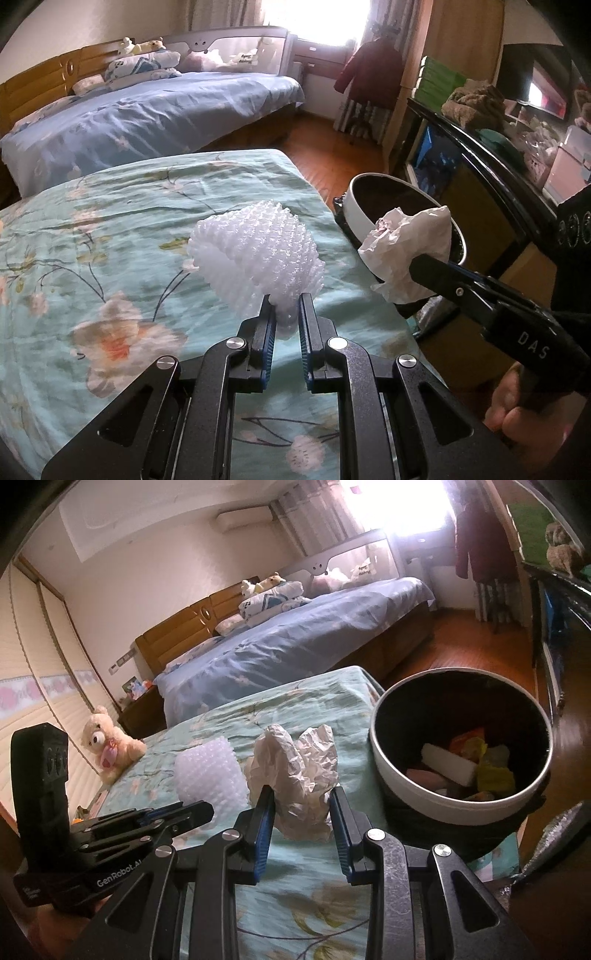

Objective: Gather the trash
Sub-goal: 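Carry the foam sleeve and tissue over the bin and lower them in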

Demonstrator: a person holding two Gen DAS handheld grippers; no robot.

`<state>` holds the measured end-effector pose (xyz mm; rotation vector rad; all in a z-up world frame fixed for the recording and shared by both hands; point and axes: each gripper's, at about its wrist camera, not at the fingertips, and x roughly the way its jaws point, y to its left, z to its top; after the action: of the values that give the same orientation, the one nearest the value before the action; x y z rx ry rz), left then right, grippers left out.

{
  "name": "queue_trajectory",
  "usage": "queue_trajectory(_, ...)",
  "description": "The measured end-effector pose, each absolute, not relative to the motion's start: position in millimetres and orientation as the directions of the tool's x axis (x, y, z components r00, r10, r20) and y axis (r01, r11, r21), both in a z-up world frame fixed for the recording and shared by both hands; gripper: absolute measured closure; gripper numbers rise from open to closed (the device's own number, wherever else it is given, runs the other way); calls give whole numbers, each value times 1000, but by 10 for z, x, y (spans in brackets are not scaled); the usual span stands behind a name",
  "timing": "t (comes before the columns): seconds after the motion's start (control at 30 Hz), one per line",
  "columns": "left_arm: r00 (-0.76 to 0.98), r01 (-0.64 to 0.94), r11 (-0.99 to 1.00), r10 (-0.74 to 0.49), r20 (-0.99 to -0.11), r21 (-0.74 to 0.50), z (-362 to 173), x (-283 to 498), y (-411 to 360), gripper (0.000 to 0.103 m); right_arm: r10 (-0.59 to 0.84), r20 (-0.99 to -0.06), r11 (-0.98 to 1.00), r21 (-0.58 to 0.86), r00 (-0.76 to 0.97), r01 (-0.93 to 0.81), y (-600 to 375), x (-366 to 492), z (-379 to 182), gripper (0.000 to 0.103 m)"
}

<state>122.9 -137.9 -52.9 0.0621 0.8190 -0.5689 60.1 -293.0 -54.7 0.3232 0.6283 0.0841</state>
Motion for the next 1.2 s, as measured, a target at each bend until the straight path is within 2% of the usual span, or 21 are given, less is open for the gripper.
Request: queue_trajectory(1.2,486,610,778,-520,-702,-154,-460,1174,-1915,92,34,-555,940,301,831,163,-3489,355,-495,73)
